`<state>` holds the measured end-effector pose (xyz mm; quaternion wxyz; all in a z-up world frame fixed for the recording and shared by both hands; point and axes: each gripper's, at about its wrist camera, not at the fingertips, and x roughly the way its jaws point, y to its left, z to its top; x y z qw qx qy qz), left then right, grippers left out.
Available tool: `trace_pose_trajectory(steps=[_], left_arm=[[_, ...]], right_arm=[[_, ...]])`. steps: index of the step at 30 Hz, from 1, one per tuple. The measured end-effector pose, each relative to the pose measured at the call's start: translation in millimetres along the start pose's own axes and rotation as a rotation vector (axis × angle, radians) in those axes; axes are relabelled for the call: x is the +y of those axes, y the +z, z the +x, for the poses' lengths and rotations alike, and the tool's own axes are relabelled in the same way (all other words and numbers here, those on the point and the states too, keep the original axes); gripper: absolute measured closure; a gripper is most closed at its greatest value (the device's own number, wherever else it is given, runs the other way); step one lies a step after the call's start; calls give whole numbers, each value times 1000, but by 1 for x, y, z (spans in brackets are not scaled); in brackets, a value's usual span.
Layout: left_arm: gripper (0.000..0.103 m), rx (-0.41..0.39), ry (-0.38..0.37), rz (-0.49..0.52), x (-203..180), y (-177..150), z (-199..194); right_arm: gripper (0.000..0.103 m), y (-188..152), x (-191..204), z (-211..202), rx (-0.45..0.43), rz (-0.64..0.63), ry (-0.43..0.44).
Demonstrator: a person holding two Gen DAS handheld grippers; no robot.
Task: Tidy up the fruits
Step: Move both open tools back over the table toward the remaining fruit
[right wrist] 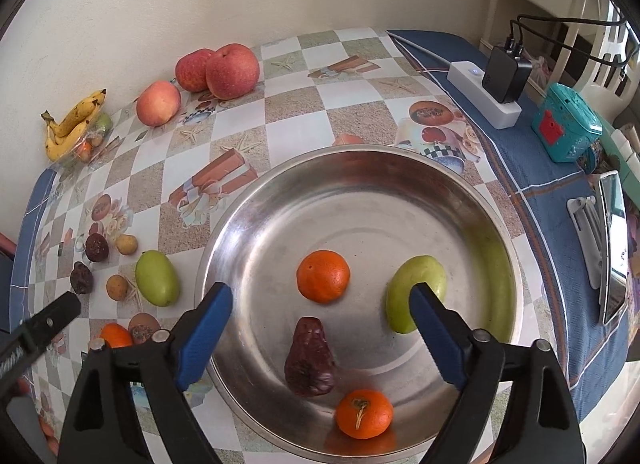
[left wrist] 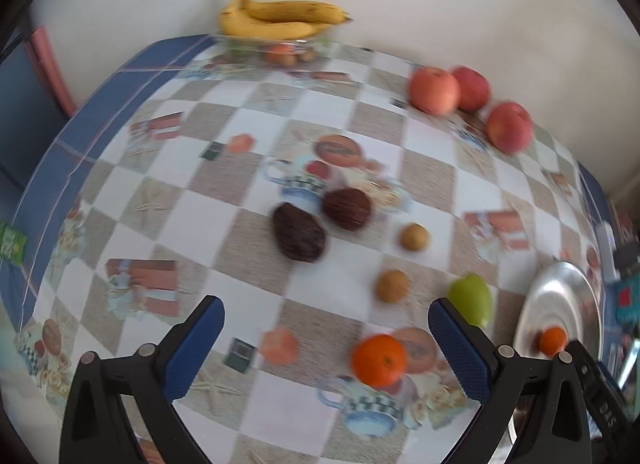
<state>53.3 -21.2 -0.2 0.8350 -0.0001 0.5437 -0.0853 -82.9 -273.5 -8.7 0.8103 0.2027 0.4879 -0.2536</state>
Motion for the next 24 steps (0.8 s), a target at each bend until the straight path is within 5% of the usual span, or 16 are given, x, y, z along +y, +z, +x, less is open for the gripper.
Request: trace_pose_trajectory(steps=[7, 17, 24], left_arm=[[0, -36, 82, -117, 42, 11, -1], [0, -46, 194, -85, 54, 20, -4], [0, -28, 131, -99, 53, 23, -7]], right_arm=[[7, 0, 12, -3, -35, -29, 21], [7, -4, 52, -19, -97, -79, 185], [7, -10, 89, -28, -116, -148, 300]])
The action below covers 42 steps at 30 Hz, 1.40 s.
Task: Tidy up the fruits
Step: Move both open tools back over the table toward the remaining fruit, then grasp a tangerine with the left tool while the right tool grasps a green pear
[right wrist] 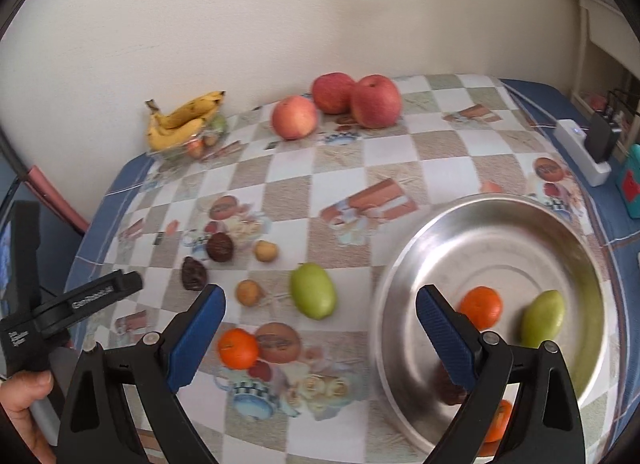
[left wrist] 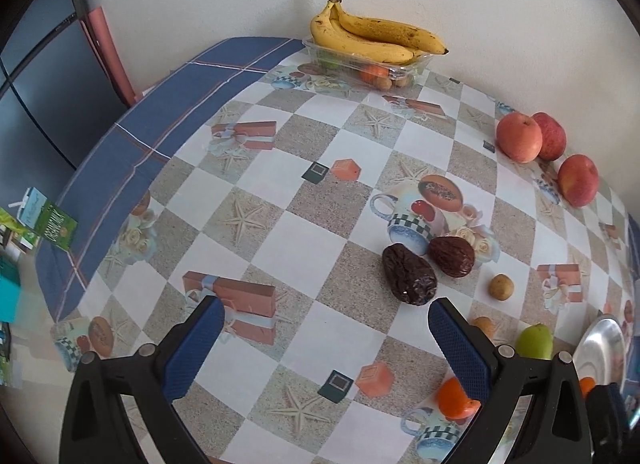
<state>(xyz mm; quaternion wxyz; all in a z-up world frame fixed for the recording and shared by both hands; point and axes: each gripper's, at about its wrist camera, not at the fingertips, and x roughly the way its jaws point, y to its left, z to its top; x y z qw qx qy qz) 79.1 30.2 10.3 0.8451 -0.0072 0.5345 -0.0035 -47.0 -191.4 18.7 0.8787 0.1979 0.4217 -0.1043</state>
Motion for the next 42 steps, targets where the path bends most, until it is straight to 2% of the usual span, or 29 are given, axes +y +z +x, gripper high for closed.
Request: trace_pose_trajectory(steps=[5, 9, 11, 13, 18, 22, 27, 31, 34, 37, 42], left_arm=[[0, 15, -118, -17, -1, -4, 5], [0, 77, -161, 15, -10, -10, 17], [0, 105, -172, 44, -16, -14, 22], [0, 130, -178, 73, -21, -17, 25], [0, 193, -218, 95, -29, -28, 30], [2, 263, -209, 96, -36, -39, 38], [16, 325, -251, 116, -48, -50, 44], [20, 330, -278, 123, -54, -52, 43], [22, 334, -289, 125, -57, -53, 43], [24, 373, -339, 84, -59, -55, 49], [37, 416, -414, 37, -59, -58, 54]], right_arm=[[7, -3, 17, 8, 12, -35, 22], [9, -4, 23, 14, 18, -79, -12], [25, -5, 25, 18, 21, -101, -27], [36, -5, 23, 23, 32, -108, -32], [42, -2, 12, 30, 42, -68, -21], [47, 0, 10, 36, 50, -57, -12], [49, 0, 9, 46, 69, -68, -30], [59, -2, 7, 58, 97, -67, -39], [60, -4, 3, 65, 120, -57, -40], [61, -5, -1, 72, 137, -43, -41], [62, -3, -7, 77, 143, 6, 18]])
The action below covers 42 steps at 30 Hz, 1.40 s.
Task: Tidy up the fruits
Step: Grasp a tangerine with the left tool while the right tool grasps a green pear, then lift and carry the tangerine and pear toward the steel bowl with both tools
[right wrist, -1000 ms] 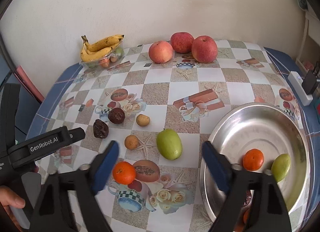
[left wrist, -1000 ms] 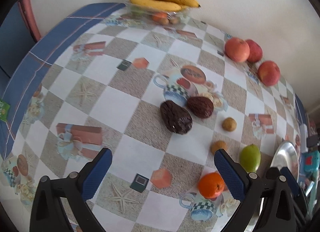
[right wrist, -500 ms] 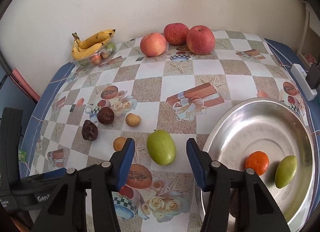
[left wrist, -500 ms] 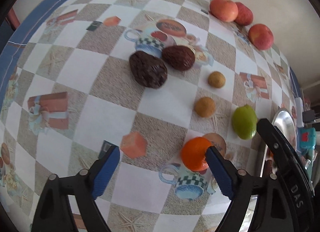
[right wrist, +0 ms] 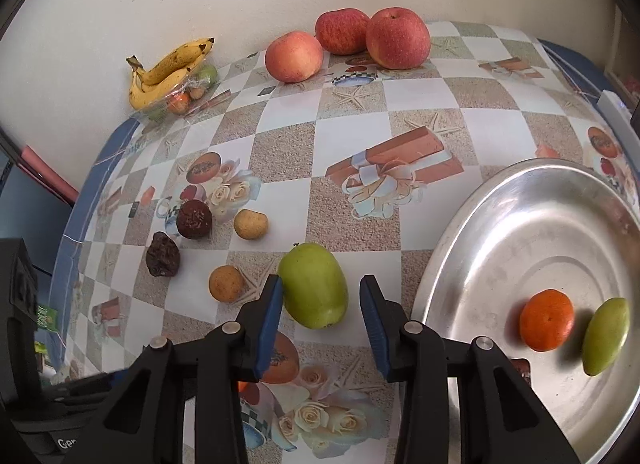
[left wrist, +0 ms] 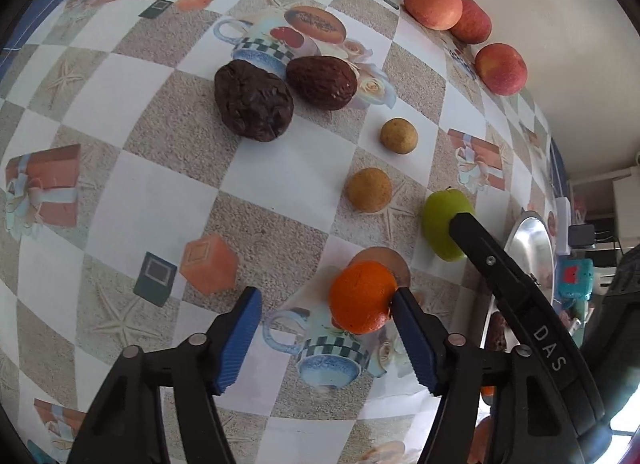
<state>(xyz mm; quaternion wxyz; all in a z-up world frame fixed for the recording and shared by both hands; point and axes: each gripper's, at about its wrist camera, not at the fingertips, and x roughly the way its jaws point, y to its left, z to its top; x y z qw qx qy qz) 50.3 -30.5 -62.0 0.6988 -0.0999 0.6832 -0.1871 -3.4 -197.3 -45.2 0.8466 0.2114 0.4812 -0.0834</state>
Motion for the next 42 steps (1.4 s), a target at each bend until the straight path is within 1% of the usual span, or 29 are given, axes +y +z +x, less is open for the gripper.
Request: trace_pose_trajectory(steps=[1, 3, 5, 7, 9, 13, 18, 20, 23, 24, 26, 28, 29, 32, 37, 38, 39, 40, 41, 42], left_arm=[[40, 2, -12, 0, -1, 0, 0], [50, 16, -49, -9, 0, 1, 1], [54, 32, -79, -11, -3, 1, 3], [57, 47, -86, 11, -9, -1, 7], [67, 56, -103, 23, -11, -3, 7], [67, 48, -99, 36, -13, -3, 5], [68, 28, -98, 13, -4, -3, -1], [68, 3, -80, 3, -1, 0, -5], [72, -36, -74, -26, 5, 5, -13], [76, -53, -66, -34, 7, 6, -16], [78, -91, -30, -39, 11, 10, -23], [77, -111, 1, -34, 13, 12, -25], [77, -108, -3, -40, 15, 13, -24], [77, -80, -75, -80, 21, 14, -20], [75, -55, -111, -94, 18, 13, -18], [70, -44, -118, -99, 17, 13, -16], [61, -32, -120, -103, 16, 12, -14], [56, -16, -119, -104, 15, 12, -11], [53, -4, -121, -106, 15, 11, -9], [53, 6, -124, -105, 14, 10, -6]], right_arm=[[62, 0, -1, 1, 3, 8, 13], [62, 1, -1, 4, 11, 25, 36], [63, 1, -1, 6, 19, 38, 55], [64, 1, -1, 8, 22, 41, 66], [64, 1, 0, 8, 21, 40, 62], [64, 0, 1, 8, 22, 34, 57], [64, -1, -2, 8, 34, 61, 71], [64, -3, -5, 7, 40, 80, 85], [65, -6, -9, 5, 49, 93, 97], [65, -7, -8, 4, 51, 85, 91], [65, -9, -5, 1, 51, 65, 64], [65, -12, -5, -2, 55, 61, 58], [65, -13, -6, -4, 59, 66, 59], [65, -16, -8, -8, 65, 73, 55], [65, -18, -6, -9, 77, 65, 40], [65, -18, -6, -9, 80, 59, 35], [65, -18, -5, -8, 80, 50, 30], [65, -18, -3, -9, 81, 37, 23], [65, -18, -1, -9, 80, 23, 15], [65, -18, 1, -8, 80, 9, 7]])
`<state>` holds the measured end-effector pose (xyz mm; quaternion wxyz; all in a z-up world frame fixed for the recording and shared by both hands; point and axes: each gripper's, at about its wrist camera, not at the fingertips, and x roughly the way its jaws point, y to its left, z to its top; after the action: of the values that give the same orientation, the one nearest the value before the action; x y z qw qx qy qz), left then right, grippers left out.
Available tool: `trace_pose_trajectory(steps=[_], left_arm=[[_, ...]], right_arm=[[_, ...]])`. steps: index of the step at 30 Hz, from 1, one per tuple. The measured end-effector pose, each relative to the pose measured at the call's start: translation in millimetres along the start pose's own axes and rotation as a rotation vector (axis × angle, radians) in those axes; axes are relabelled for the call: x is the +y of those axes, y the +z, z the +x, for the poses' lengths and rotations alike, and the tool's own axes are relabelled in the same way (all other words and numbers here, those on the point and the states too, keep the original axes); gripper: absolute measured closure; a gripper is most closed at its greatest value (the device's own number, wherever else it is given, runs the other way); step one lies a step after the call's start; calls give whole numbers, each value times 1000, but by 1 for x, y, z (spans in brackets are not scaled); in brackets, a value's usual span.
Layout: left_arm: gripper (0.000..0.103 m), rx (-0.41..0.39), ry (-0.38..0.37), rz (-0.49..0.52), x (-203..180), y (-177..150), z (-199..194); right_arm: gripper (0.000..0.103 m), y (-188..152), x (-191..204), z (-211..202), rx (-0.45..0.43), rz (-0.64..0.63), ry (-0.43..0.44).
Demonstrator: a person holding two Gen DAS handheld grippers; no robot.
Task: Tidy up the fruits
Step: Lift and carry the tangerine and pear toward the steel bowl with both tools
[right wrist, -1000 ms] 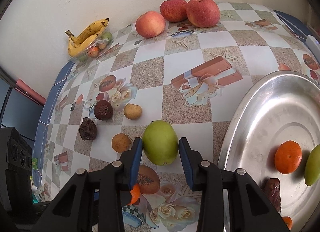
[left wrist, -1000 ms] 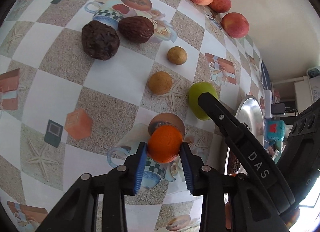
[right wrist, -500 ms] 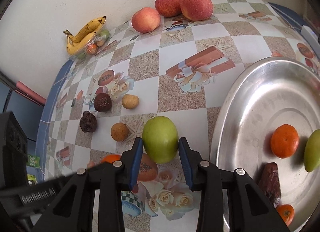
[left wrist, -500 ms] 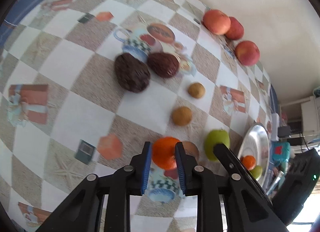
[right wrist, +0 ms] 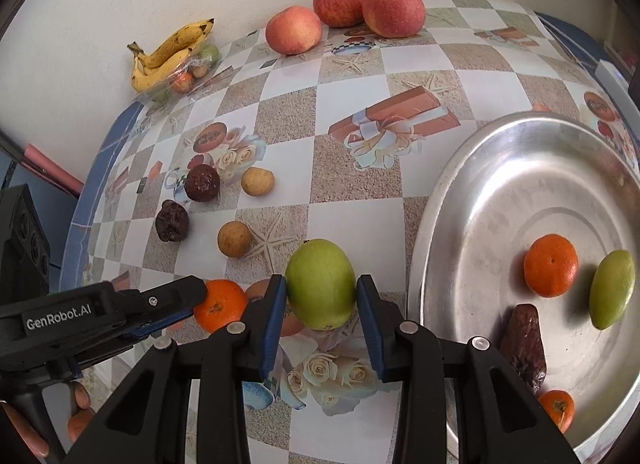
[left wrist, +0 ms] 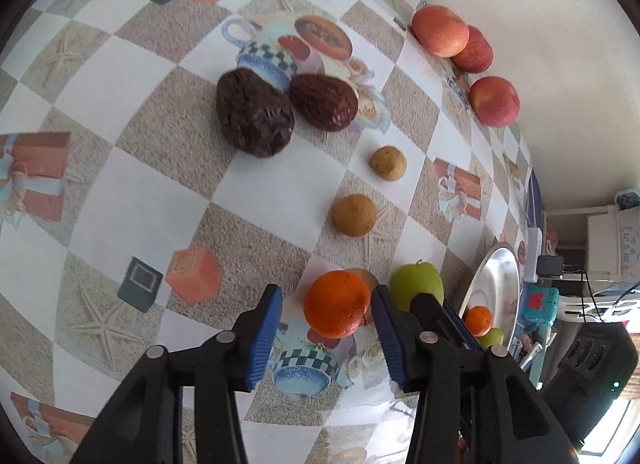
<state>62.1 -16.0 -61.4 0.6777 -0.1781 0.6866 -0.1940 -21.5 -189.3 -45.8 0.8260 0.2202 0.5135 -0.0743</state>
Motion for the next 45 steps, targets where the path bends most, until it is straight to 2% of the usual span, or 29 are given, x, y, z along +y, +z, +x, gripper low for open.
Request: trace_pose_trajectory(steps=[4, 10, 13, 14, 15, 30, 40, 45], left_arm=[[53, 12, 42, 31, -4, -3, 7], [54, 6, 30, 22, -3, -2, 8], [56, 4, 32, 24, -3, -2, 8], [61, 4, 37, 26, -2, -2, 8], [62, 7, 37, 26, -1, -2, 8], [63, -16, 52, 6, 5, 0, 1], [63, -17, 54, 5, 5, 0, 1], [63, -54, 86, 0, 6, 1, -6]], right_arm=[[65, 0, 3, 0, -6, -25, -16], [65, 1, 3, 1, -9, -30, -15], [64, 1, 4, 1, -10, -36, -16], [64, 1, 5, 2, -8, -39, -16], [64, 1, 5, 2, -7, -43, -16], [62, -2, 9, 9, 11, -49, 2], [62, -2, 15, 11, 14, -76, -20], [62, -2, 15, 11, 16, -69, -20]])
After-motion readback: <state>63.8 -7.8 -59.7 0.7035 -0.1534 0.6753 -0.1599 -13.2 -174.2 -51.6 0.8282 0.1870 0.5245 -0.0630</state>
